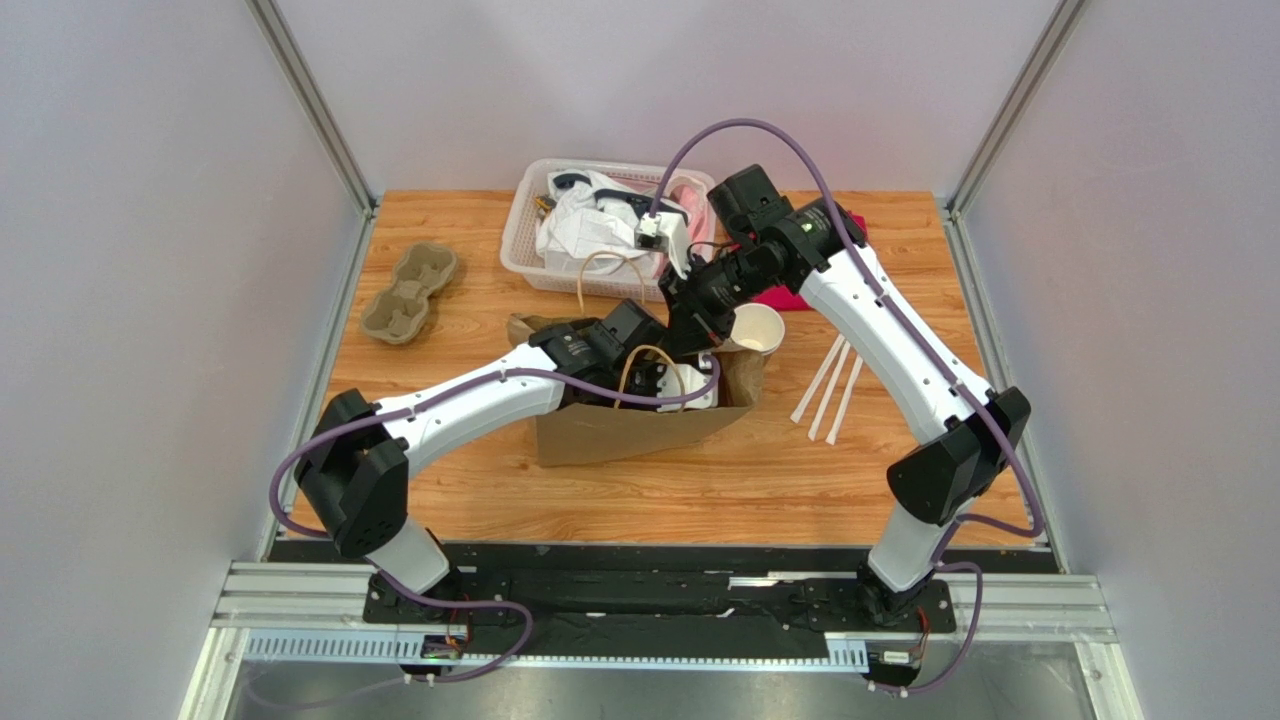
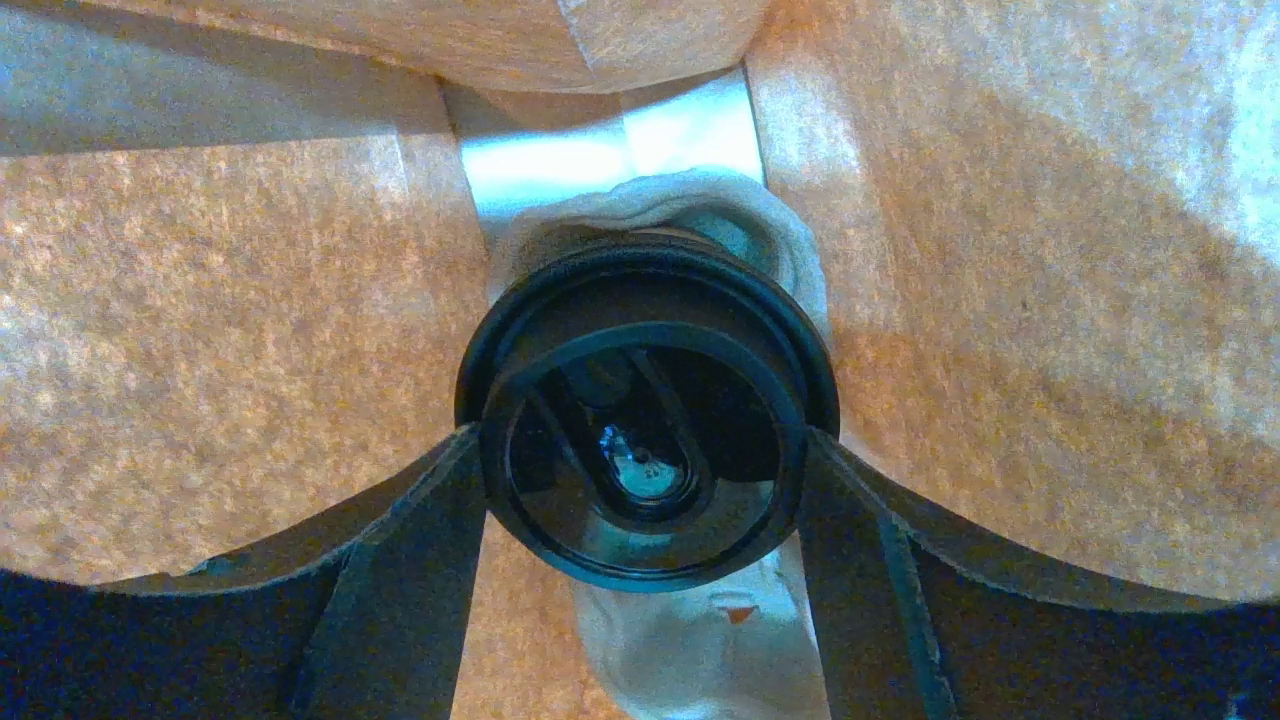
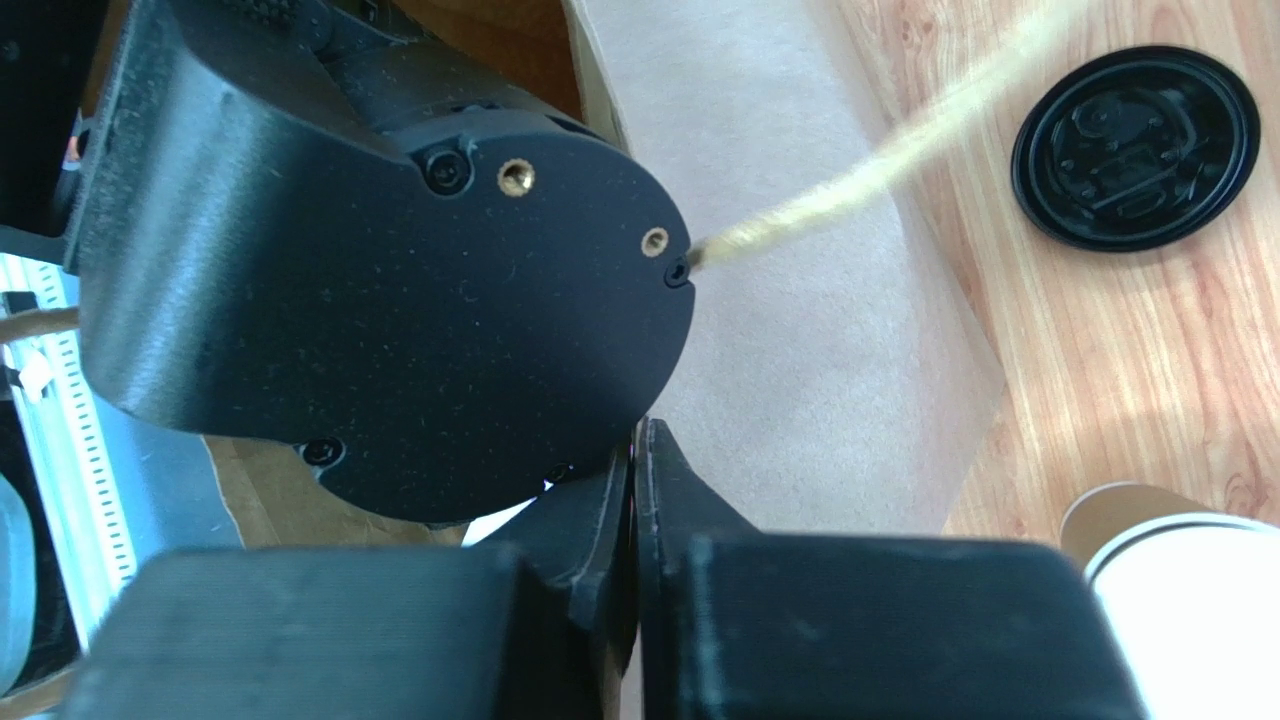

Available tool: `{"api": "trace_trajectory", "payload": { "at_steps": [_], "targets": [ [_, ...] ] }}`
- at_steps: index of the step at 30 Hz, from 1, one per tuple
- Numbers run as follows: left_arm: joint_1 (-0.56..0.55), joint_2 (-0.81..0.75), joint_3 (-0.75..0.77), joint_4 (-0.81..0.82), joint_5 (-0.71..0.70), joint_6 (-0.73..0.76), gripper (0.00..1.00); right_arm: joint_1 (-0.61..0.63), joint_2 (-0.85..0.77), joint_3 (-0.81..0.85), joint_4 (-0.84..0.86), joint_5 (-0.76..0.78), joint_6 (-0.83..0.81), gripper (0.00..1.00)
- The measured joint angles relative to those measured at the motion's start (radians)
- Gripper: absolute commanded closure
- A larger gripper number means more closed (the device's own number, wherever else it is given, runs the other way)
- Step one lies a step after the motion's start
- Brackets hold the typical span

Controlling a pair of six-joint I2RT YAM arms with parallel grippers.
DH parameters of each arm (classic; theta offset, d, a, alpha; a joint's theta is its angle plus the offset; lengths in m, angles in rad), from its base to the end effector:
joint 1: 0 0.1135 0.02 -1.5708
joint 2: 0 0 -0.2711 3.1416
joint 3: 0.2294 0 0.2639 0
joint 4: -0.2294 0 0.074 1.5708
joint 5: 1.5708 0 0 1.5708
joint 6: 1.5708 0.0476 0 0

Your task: Pack the takeout coffee

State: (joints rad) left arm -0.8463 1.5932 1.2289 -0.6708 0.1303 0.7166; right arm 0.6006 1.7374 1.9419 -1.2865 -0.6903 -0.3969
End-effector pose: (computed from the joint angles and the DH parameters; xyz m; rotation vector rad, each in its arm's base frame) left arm 0.2270 -0.2658 0.2448 1.8695 1.8180 -0.2161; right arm 0.2769 0.2264 0.3941 -1.4271 2.1398 0.9812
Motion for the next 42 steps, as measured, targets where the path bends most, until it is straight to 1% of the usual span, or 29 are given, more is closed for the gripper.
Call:
{"api": "trace_trajectory", "payload": {
  "at_steps": [1, 3, 4, 5, 7, 9, 10, 13, 16, 18, 19, 21, 22, 23, 24, 25, 32, 42],
  "targets": [
    [0.004, -0.002, -0.002, 0.002, 0.005, 0.0, 1.0, 0.0, 0.008, 0.012, -0.004, 0.0, -0.001, 0.67],
    [0.015, -0.004, -0.004, 0.006, 0.023, 0.0, 1.0, -0.003, 0.026, 0.043, -0.024, -0.004, 0.003, 0.5],
    [0.019, -0.004, -0.005, 0.007, 0.03, 0.0, 1.0, -0.005, 0.035, 0.061, -0.031, -0.008, 0.006, 0.38],
    [0.024, -0.004, -0.005, 0.007, 0.037, 0.002, 1.0, -0.009, 0.044, 0.079, -0.036, -0.006, 0.01, 0.34],
    [0.027, -0.004, -0.005, 0.008, 0.047, 0.002, 1.0, -0.024, 0.063, 0.129, -0.057, -0.006, 0.014, 0.29],
    [0.031, -0.004, -0.005, 0.009, 0.056, 0.002, 1.0, -0.043, 0.076, 0.181, -0.063, -0.001, 0.02, 0.27],
    [0.032, -0.004, -0.005, 0.009, 0.058, 0.002, 1.0, -0.055, 0.076, 0.204, -0.063, 0.009, 0.026, 0.22],
    [0.032, -0.004, -0.005, 0.01, 0.057, 0.002, 1.0, -0.076, 0.073, 0.243, -0.06, 0.039, 0.043, 0.2],
    [0.034, -0.003, -0.005, 0.01, 0.057, 0.002, 1.0, -0.089, 0.055, 0.241, -0.063, 0.1, 0.056, 0.2],
    [0.038, -0.003, -0.005, 0.01, 0.059, 0.002, 1.0, -0.09, 0.04, 0.23, -0.063, 0.135, 0.06, 0.22],
    [0.04, -0.003, -0.005, 0.01, 0.06, 0.003, 1.0, -0.09, 0.032, 0.222, -0.063, 0.153, 0.06, 0.28],
    [0.043, -0.002, -0.004, 0.01, 0.064, 0.004, 1.0, -0.089, 0.018, 0.209, -0.064, 0.178, 0.061, 0.38],
    [0.044, -0.001, -0.003, 0.01, 0.065, 0.004, 1.0, -0.089, 0.014, 0.203, -0.063, 0.186, 0.062, 0.57],
    [0.045, 0.0, -0.003, 0.01, 0.066, 0.004, 1.0, -0.089, 0.013, 0.199, -0.063, 0.19, 0.063, 0.72],
    [0.045, 0.001, -0.002, 0.01, 0.068, 0.004, 1.0, -0.089, 0.012, 0.197, -0.063, 0.194, 0.059, 0.82],
    [0.047, 0.002, -0.002, 0.01, 0.069, 0.004, 1.0, -0.089, 0.012, 0.192, -0.062, 0.194, 0.063, 1.0],
    [0.052, 0.001, -0.002, 0.008, 0.075, 0.009, 1.0, -0.087, 0.002, 0.144, -0.063, 0.167, 0.087, 1.0],
    [0.052, -0.013, -0.019, 0.004, 0.074, 0.038, 1.0, -0.106, -0.012, 0.16, -0.068, 0.07, 0.168, 1.0]
  ]
}}
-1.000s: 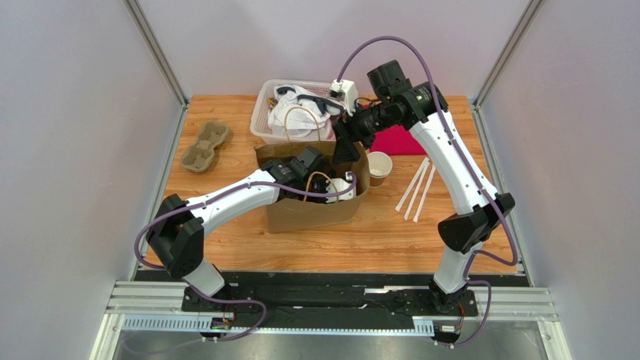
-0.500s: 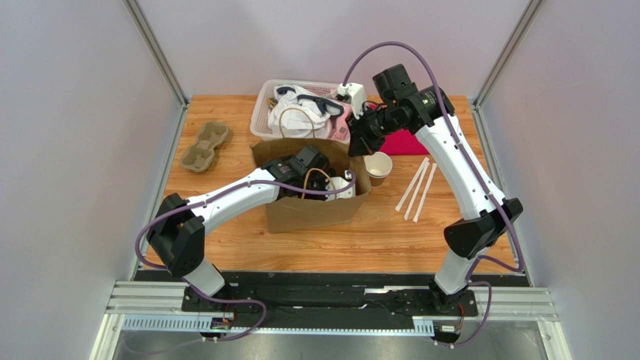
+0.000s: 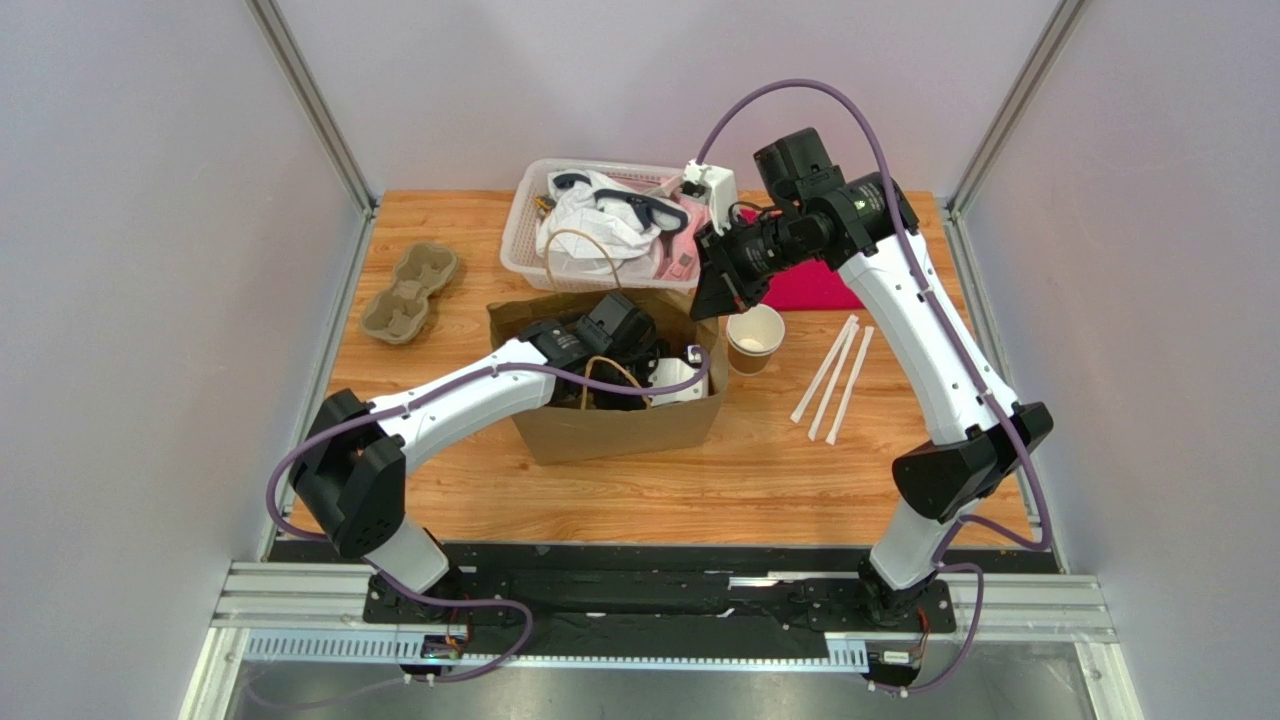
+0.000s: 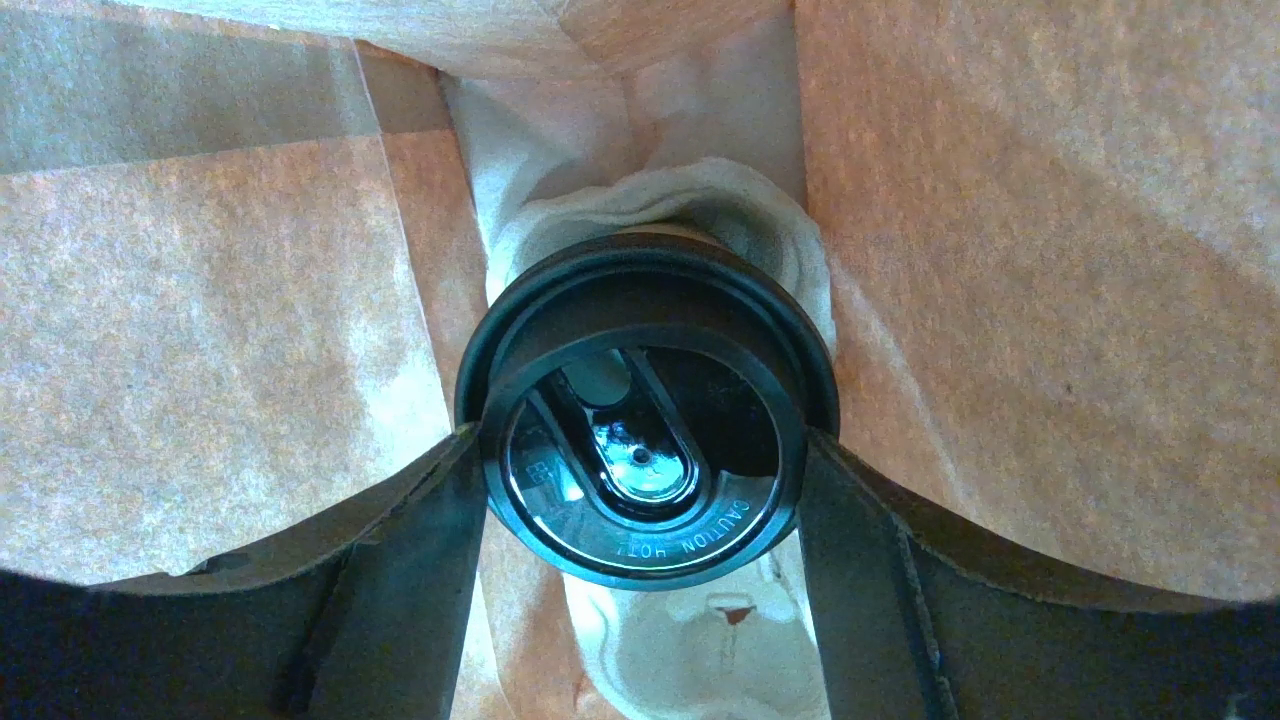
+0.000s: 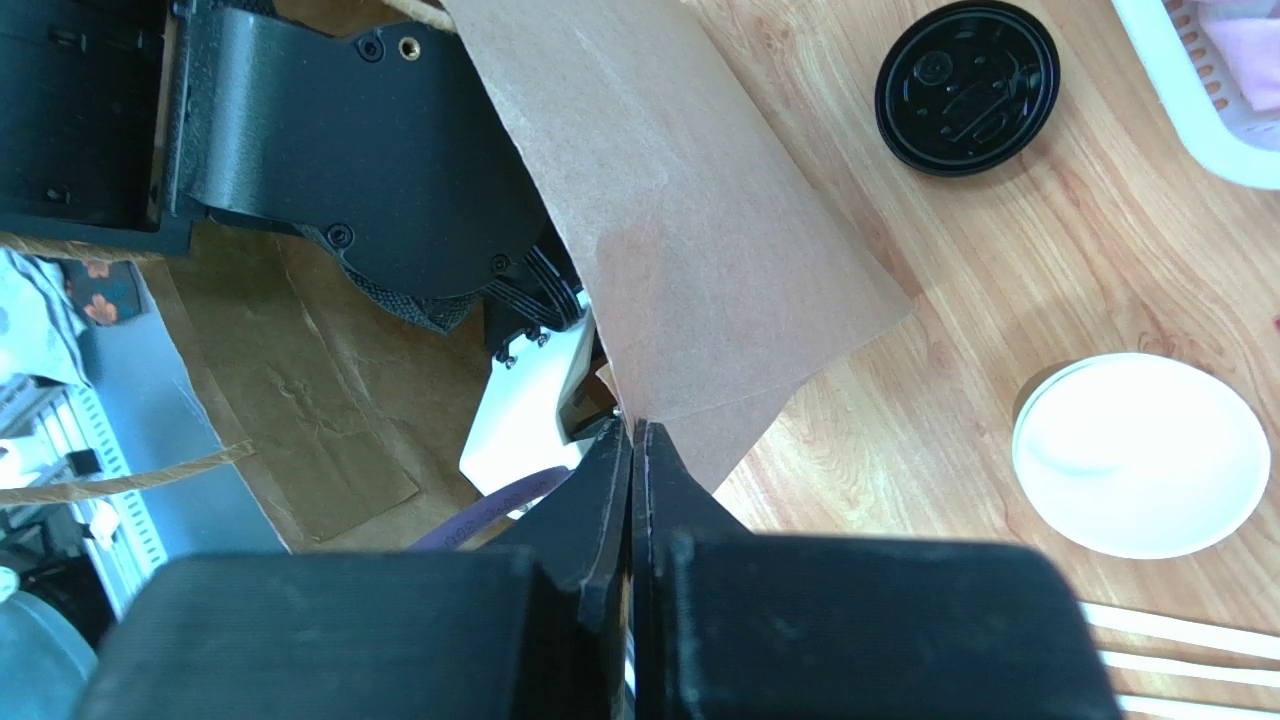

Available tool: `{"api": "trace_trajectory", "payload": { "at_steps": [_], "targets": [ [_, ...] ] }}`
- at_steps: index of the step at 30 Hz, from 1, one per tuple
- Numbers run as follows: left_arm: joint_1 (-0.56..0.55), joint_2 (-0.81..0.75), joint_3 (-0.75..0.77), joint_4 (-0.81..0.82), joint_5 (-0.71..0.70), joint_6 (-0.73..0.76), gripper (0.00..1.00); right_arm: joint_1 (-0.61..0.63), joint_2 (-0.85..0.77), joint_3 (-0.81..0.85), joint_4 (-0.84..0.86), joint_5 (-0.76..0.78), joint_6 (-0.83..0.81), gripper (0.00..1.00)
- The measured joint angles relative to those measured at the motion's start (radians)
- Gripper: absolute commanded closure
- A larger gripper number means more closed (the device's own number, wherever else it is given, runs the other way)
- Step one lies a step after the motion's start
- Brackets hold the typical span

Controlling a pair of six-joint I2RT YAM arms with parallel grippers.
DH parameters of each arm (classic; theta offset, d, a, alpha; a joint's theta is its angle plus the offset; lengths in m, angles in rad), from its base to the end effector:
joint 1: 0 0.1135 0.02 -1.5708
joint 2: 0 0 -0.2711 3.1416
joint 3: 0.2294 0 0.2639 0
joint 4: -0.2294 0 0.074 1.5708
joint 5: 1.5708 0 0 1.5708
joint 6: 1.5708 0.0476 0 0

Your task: Pack the takeout coffee

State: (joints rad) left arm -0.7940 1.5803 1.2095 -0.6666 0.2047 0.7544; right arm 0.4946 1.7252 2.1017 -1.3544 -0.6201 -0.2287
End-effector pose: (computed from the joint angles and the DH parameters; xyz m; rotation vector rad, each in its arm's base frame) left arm 0.2351 -0.2529 0.2435 1.8693 1.8073 -0.2810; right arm 0.2875 0.1865 0.4382 -1.1118 2.2486 0.8938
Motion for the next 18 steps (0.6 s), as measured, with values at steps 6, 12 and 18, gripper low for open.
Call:
{"api": "trace_trajectory", "payload": {
  "at_steps": [6, 12, 18],
  "targets": [
    [0.0, 0.029, 0.01, 0.005, -0.003, 0.0, 1.0, -0.014, 0.004, -0.003, -0.003, -0.01, 0.022, 1.0],
    [-0.001, 0.052, 0.017, 0.017, -0.002, 0.0, 1.0, -0.021, 0.006, -0.003, -0.003, -0.022, 0.031, 1.0],
    [-0.001, 0.058, 0.001, 0.06, -0.001, 0.001, 0.98, -0.027, 0.006, -0.003, -0.003, -0.033, 0.031, 1.0]
  ]
}}
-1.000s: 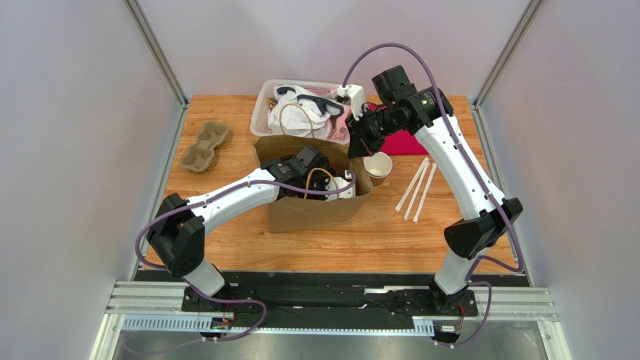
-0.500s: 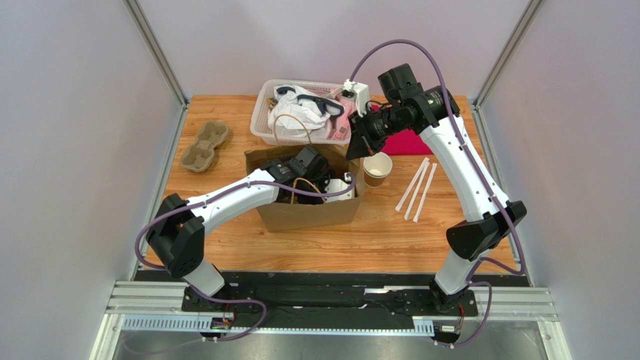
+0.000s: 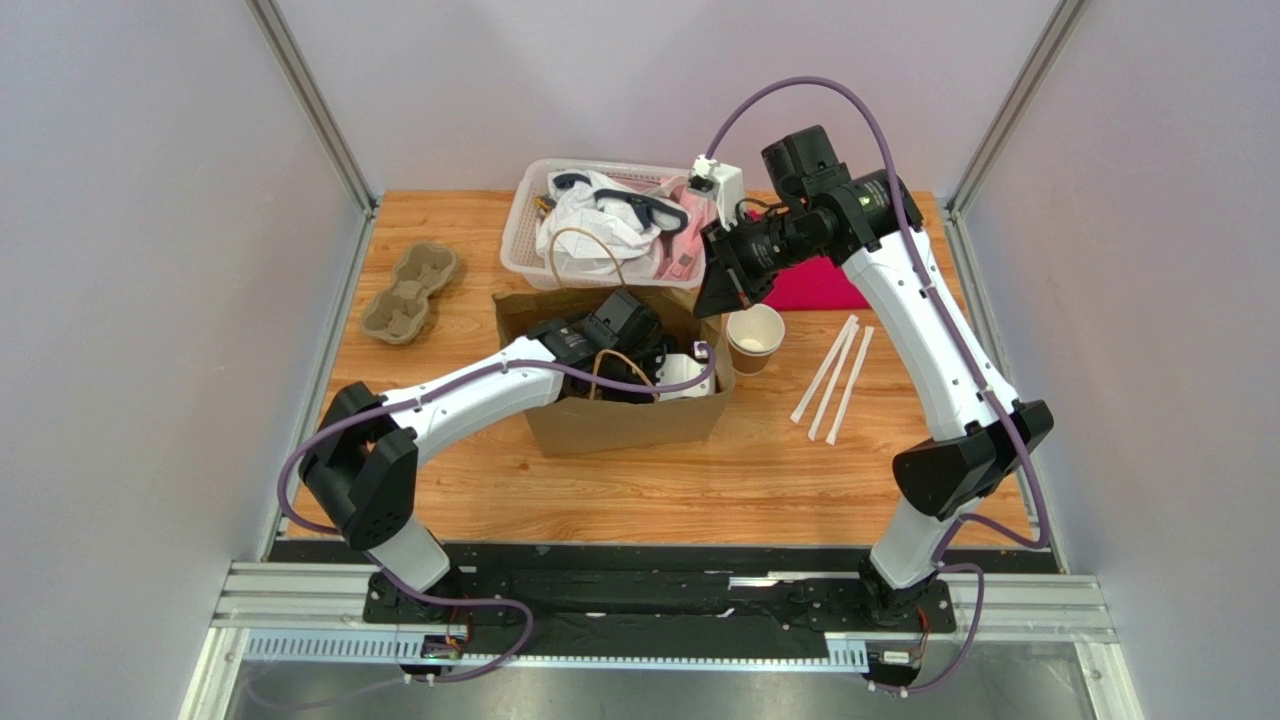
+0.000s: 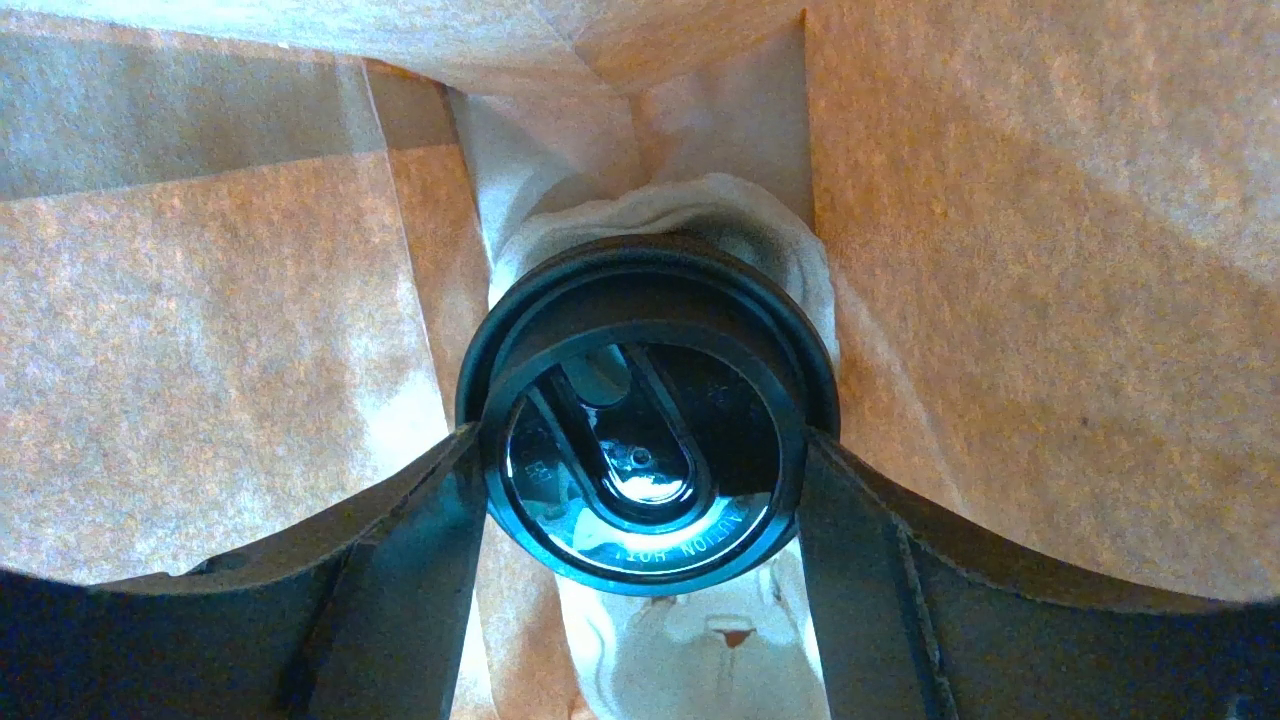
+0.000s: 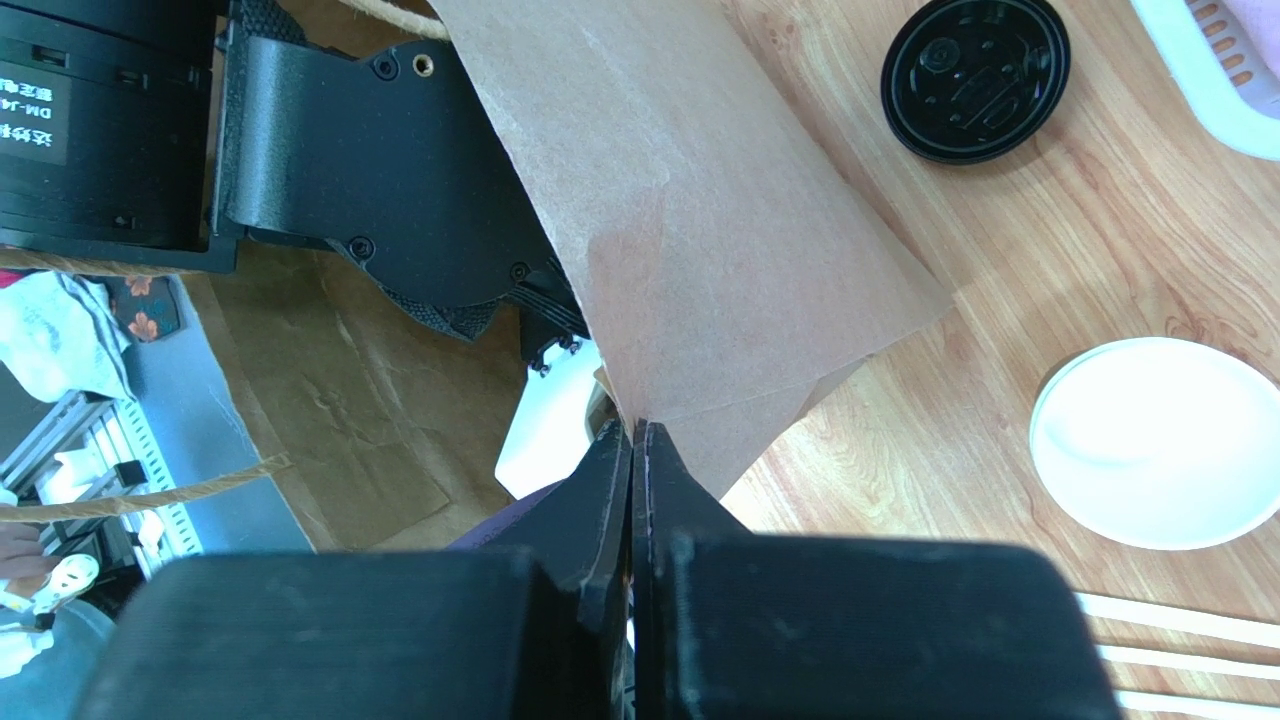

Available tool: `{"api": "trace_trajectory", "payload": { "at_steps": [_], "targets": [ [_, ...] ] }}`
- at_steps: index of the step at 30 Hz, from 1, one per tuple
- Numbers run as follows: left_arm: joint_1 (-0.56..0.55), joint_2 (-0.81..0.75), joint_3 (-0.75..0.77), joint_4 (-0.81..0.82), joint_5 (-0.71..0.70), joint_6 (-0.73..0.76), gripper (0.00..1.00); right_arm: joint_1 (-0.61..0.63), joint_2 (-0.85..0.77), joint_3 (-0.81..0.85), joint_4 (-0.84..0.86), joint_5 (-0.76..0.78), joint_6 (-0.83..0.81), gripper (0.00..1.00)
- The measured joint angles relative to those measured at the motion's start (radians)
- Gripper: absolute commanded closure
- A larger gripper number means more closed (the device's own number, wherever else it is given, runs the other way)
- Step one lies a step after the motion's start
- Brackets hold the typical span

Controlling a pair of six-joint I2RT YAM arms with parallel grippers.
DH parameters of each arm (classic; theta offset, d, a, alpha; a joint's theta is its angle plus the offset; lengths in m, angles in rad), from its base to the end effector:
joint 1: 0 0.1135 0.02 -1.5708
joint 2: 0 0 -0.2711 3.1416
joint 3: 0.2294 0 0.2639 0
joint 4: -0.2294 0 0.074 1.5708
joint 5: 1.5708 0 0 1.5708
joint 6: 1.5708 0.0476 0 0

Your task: Pack the takeout coffee

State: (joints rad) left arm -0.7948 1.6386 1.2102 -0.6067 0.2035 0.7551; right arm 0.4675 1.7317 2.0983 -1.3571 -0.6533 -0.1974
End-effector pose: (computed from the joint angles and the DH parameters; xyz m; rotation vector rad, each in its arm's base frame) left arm 0.2443 -0.2627 0.2281 1.8690 1.8044 -0.2793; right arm 0.2933 0.1805 0.4357 -1.0552 2.2811 0.9400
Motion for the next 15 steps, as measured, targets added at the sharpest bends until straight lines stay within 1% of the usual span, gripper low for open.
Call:
{"api": "trace_trajectory", "payload": {
  "at_steps": [1, 2, 4, 5, 6, 8, 13, 14, 15],
  "targets": [
    [0.0, 0.0, -0.003, 0.01, 0.0, 0.0, 0.96, 0.0, 0.0, -0.003, 0.0, -0.002, 0.0, 1.0],
    [0.0, 0.0, -0.006, 0.016, 0.0, 0.001, 0.9, 0.0, 0.0, -0.005, 0.0, -0.004, 0.0, 1.0],
    [-0.001, -0.002, -0.011, 0.028, -0.001, 0.001, 0.84, 0.0, 0.0, -0.013, 0.001, -0.01, -0.001, 1.0],
    [-0.001, -0.005, -0.011, 0.028, -0.001, 0.0, 0.79, 0.0, 0.0, -0.016, 0.001, -0.012, -0.001, 1.0],
    [-0.001, -0.008, -0.013, 0.029, -0.002, -0.001, 0.77, 0.0, 0.0, -0.019, 0.002, -0.014, -0.002, 1.0],
    [-0.001, -0.015, -0.009, 0.031, -0.001, -0.002, 0.75, 0.0, 0.0, -0.022, 0.002, -0.015, -0.002, 1.0],
    [-0.001, -0.019, 0.016, -0.004, -0.003, -0.009, 0.72, 0.0, 0.0, -0.024, 0.004, -0.01, -0.01, 1.0],
    [0.0, -0.018, 0.021, -0.014, -0.003, -0.009, 0.71, 0.0, 0.0, -0.024, 0.005, -0.006, -0.01, 0.96],
    [-0.001, -0.018, 0.024, -0.025, -0.003, -0.01, 0.71, 0.0, 0.0, -0.024, 0.005, -0.002, -0.011, 0.88]
  ]
}}
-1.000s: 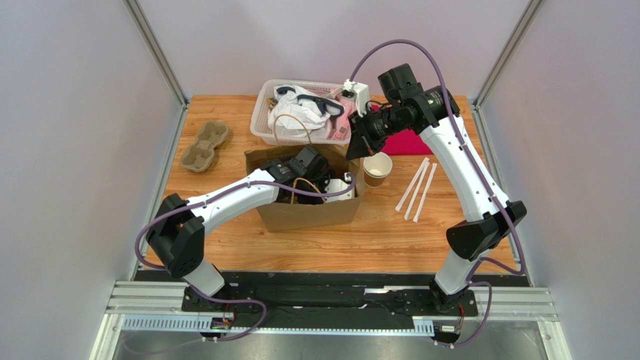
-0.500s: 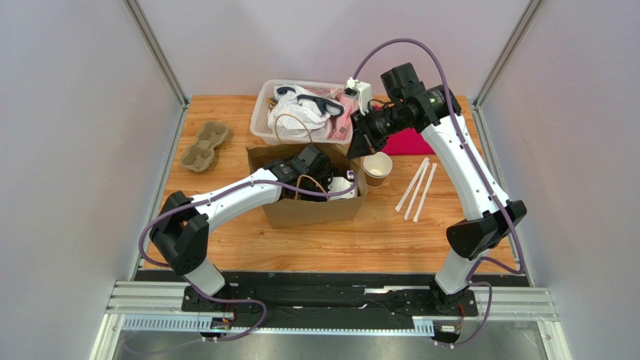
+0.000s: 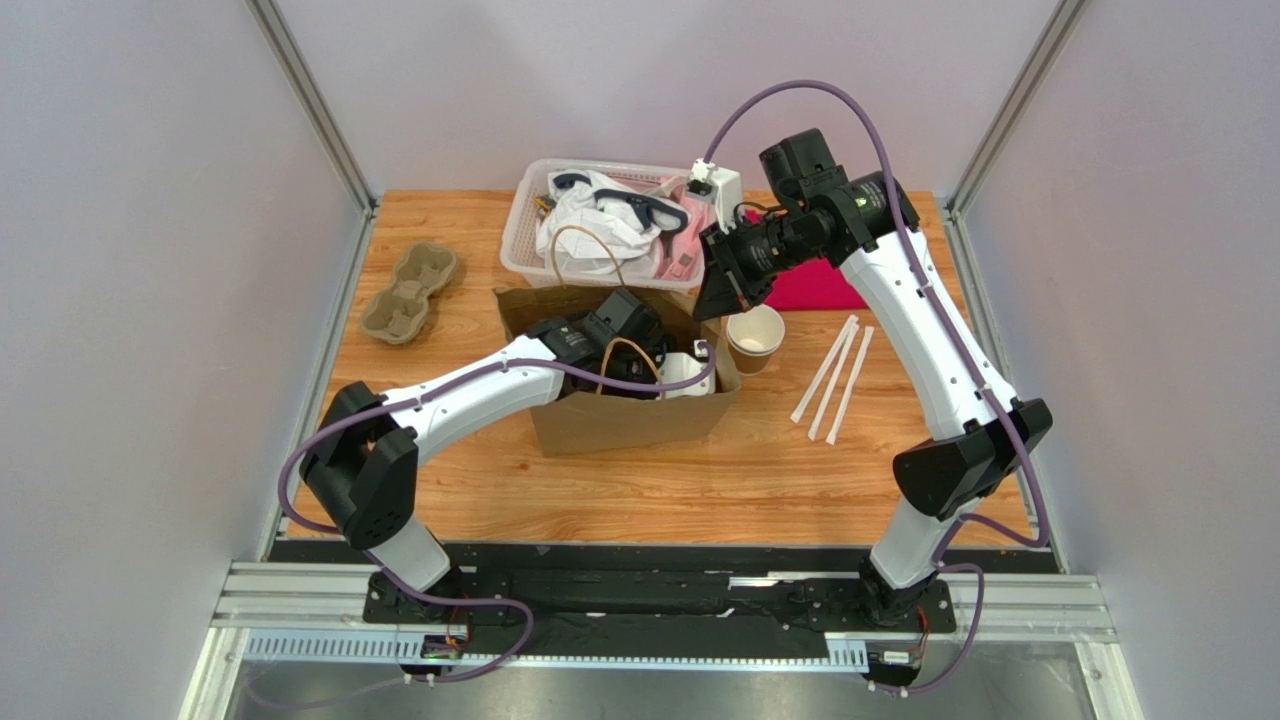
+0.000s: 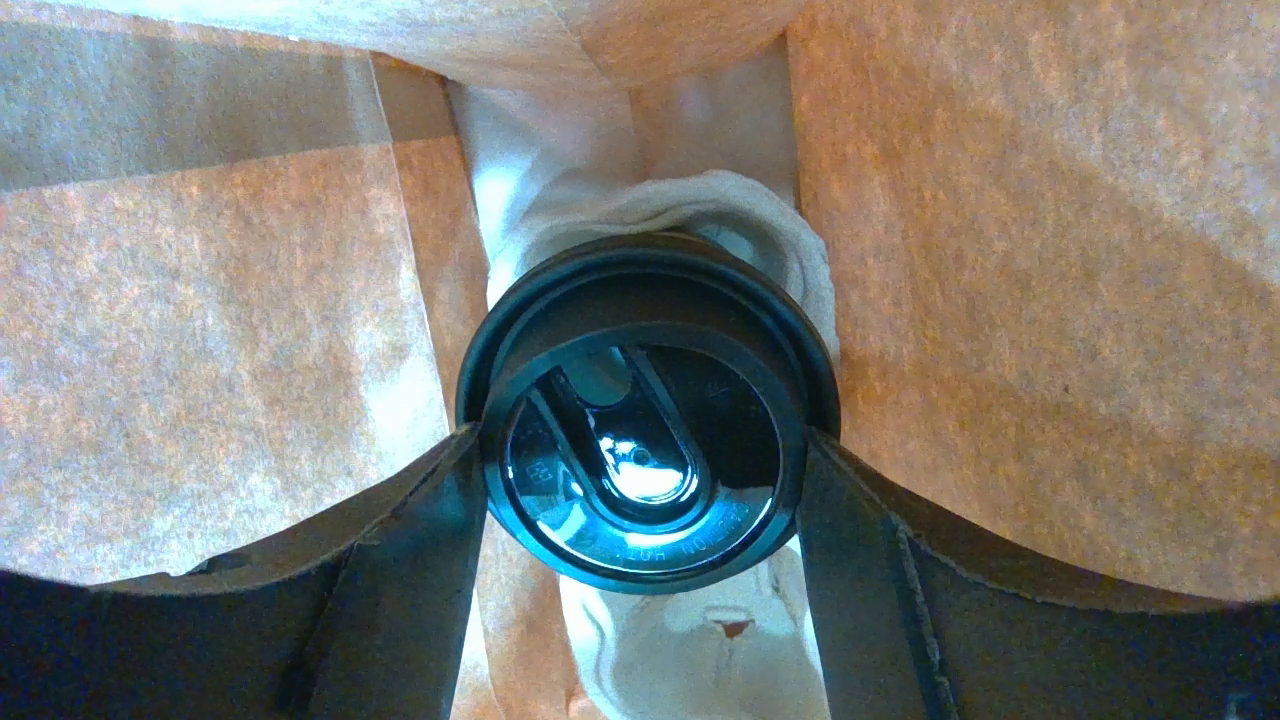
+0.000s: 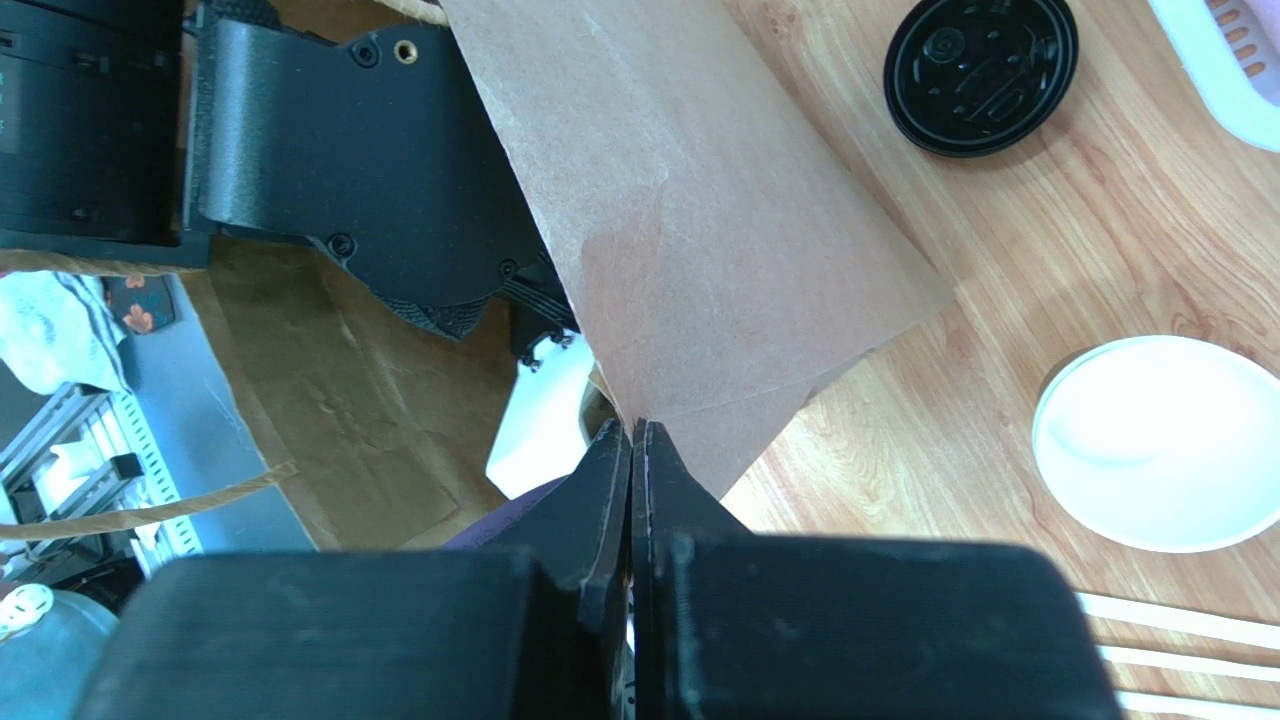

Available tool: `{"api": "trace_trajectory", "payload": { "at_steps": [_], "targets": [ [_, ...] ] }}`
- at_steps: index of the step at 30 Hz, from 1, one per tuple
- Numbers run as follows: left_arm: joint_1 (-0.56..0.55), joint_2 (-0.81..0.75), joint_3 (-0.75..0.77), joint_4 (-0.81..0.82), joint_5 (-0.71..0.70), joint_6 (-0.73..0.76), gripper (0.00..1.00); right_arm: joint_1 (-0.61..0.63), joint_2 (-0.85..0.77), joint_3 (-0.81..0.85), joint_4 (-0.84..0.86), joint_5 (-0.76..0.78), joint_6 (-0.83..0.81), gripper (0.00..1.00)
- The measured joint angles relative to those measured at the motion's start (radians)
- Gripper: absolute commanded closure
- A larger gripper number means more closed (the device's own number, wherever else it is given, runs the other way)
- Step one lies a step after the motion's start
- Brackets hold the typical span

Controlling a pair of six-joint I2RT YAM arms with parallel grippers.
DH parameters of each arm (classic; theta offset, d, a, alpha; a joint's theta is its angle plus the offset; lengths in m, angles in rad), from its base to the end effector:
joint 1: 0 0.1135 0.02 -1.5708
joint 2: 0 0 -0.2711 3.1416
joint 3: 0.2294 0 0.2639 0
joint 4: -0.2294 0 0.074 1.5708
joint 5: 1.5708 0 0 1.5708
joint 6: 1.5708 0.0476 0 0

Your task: Pack the takeout coffee

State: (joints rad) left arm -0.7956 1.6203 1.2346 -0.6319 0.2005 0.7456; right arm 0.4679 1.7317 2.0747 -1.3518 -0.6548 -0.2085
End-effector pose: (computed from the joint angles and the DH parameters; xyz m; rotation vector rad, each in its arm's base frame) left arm 0.2434 -0.2620 0.2405 1.8503 1.8001 -0.2778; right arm 0.2947 0.1814 0.4295 -1.0672 2.2912 0.9411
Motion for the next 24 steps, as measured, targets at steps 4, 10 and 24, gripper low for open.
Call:
{"api": "trace_trajectory", "payload": {
  "at_steps": [4, 10, 24],
  "targets": [
    [-0.001, -0.002, 0.006, -0.031, 0.0, 0.002, 0.7, 0.0, 0.0, 0.005, -0.002, 0.021, -0.008, 0.31],
    [-0.003, -0.004, 0.004, -0.037, 0.001, 0.006, 0.7, -0.004, 0.051, 0.183, -0.015, 0.071, -0.058, 0.22],
    [-0.01, -0.016, -0.019, -0.013, -0.001, 0.016, 0.76, 0.09, 0.093, 0.19, -0.013, 0.114, -0.18, 0.43]
  ]
}}
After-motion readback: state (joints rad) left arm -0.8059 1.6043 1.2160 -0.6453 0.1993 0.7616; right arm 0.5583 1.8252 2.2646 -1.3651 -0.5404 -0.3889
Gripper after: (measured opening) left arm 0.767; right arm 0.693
